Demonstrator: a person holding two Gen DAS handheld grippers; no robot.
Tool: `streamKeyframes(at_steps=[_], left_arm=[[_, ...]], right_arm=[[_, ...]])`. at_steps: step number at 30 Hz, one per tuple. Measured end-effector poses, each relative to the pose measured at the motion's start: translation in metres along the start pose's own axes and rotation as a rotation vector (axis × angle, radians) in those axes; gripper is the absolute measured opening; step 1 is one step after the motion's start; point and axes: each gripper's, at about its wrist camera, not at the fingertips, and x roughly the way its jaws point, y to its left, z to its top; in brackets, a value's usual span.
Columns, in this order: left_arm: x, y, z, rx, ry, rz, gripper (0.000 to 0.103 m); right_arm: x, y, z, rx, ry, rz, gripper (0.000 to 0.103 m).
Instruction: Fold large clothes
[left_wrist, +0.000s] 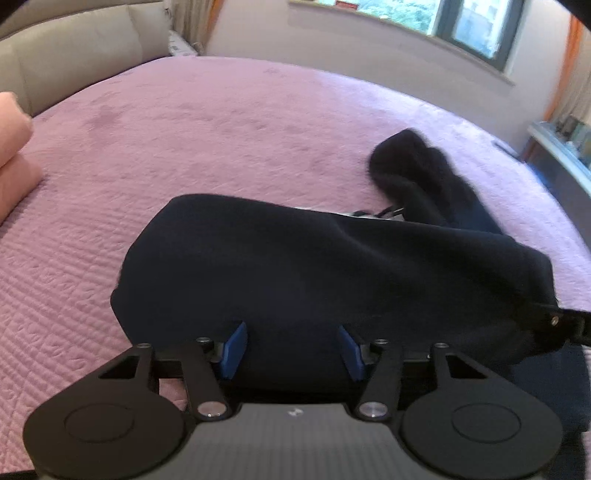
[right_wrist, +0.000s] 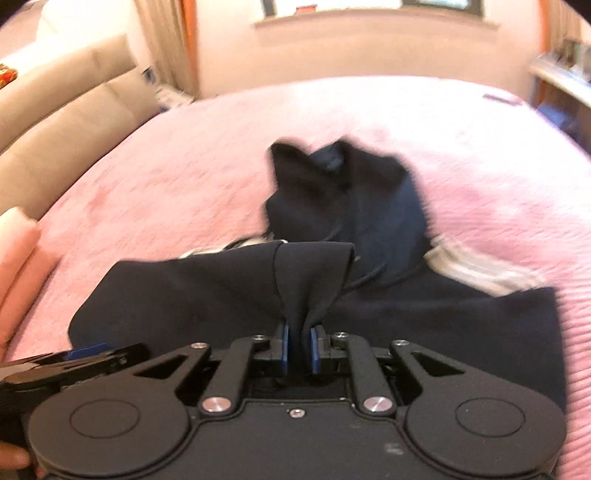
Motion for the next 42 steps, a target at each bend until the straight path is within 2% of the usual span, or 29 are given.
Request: streamKeyframes(at_steps=[5, 7, 9, 13, 17, 22, 23, 24, 25, 26, 28, 30, 32, 35, 37, 38, 40, 42], left_arm=[[-0.022, -0.019, -0.001, -0.012, -0.021, -0.095, 0.06], [-0.025, -0.02, -0.009, -0.043, -0.007, -0.133, 0.061], [-0.024, -0.018, -0.021, -0.076, 0.021, -0.137, 0.061], [-0.012, -0.004, -0.033, -0.146, 0.051, -0.088, 0.06], [0.0, 0.026, -0.032, -0.302, 0.071, -0.166, 0.061], [0.025, 0.068, -0.028, -0.563, -0.011, -0.286, 0.062], [0.03, 0.075, -0.028, -0.618, -0.028, -0.293, 0.058], [0.032, 0.077, -0.027, -0.636, -0.04, -0.268, 0.052], [0.031, 0.075, -0.026, -0.628, -0.055, -0.233, 0.034], [0.027, 0.073, -0.022, -0.603, -0.074, -0.191, 0.007], [0.005, 0.074, -0.022, -0.581, -0.156, -0.117, 0.007], [-0.008, 0.084, -0.025, -0.589, -0.182, -0.102, 0.007], [0.002, 0.096, -0.033, -0.612, -0.136, -0.109, 0.01], [0.026, 0.106, -0.045, -0.625, -0.009, -0.14, 0.012], [0.021, 0.104, -0.049, -0.587, 0.008, -0.169, 0.015], [0.014, 0.101, -0.049, -0.546, 0.014, -0.165, 0.015], [-0.002, 0.094, -0.047, -0.457, 0.038, -0.111, 0.015], [-0.027, 0.088, -0.045, -0.376, 0.001, 0.0, 0.015]], right_arm=[[-0.038, -0.058, 0.018, 0.055, -0.054, -0.178, 0.014], [-0.043, -0.083, 0.02, 0.082, -0.04, -0.246, 0.014], [-0.038, -0.103, 0.017, 0.098, -0.009, -0.309, 0.014], [-0.027, -0.121, 0.011, 0.136, 0.04, -0.304, 0.014], [-0.03, -0.119, 0.012, 0.119, 0.026, -0.301, 0.014], [-0.027, -0.115, 0.017, 0.113, 0.031, -0.294, 0.014], [-0.025, -0.115, 0.018, 0.111, 0.033, -0.293, 0.014], [-0.024, -0.113, 0.018, 0.107, 0.037, -0.289, 0.014], [-0.024, -0.112, 0.018, 0.102, 0.042, -0.284, 0.014], [-0.025, -0.109, 0.017, 0.098, 0.048, -0.278, 0.014], [-0.028, -0.105, 0.015, 0.093, 0.064, -0.258, 0.014], [-0.033, -0.098, 0.01, 0.076, 0.072, -0.248, 0.015], [-0.027, -0.093, 0.002, 0.057, 0.112, -0.273, 0.015], [-0.003, -0.1, -0.014, 0.044, 0.16, -0.324, 0.015], [0.012, -0.105, -0.021, 0.014, 0.193, -0.367, 0.015], [0.013, -0.108, -0.02, 0.031, 0.2, -0.358, 0.015], [0.004, -0.107, -0.013, 0.046, 0.173, -0.339, 0.015], [-0.013, -0.101, -0.003, 0.029, 0.111, -0.334, 0.015]])
